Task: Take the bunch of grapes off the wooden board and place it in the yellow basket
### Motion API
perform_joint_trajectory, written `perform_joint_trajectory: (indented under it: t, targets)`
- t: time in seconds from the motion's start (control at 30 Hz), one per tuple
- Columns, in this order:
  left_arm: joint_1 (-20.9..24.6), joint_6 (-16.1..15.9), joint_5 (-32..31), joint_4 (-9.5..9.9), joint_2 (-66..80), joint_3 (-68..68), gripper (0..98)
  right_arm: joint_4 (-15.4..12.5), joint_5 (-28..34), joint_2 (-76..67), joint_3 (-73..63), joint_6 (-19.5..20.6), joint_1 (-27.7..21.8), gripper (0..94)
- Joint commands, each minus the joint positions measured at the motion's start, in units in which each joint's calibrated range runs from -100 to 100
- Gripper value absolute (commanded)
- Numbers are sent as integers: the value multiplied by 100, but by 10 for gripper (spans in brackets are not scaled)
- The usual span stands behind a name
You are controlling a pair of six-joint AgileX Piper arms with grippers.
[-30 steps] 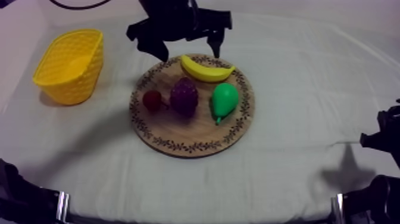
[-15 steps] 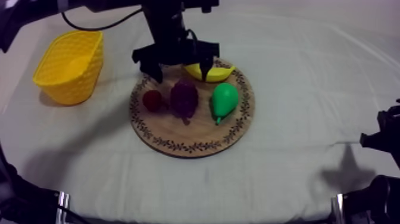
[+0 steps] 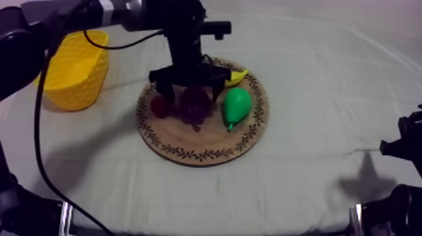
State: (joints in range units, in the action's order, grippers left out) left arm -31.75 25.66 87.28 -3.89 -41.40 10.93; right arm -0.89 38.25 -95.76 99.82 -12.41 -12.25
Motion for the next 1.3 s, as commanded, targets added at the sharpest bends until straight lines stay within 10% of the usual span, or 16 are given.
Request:
perform_joint_trajectory:
  t: [0.0,0.23,0.6,1.27]
  targets:
    - [-4,-15,-14,-20,-108,32,834,-1,-2,1,-5,-2,-1,3]
    - [-11,-107,-132,-109,-388,86,807,-1,-2,1,-5,-2,-1,3]
    - [-25,-226,-194,-139,-440,79,403,-1,-2,1,-5,-2,-1,3]
    - [-93,-531,662,11,1053,882,390,-1,-2,1,-5,-2,-1,3]
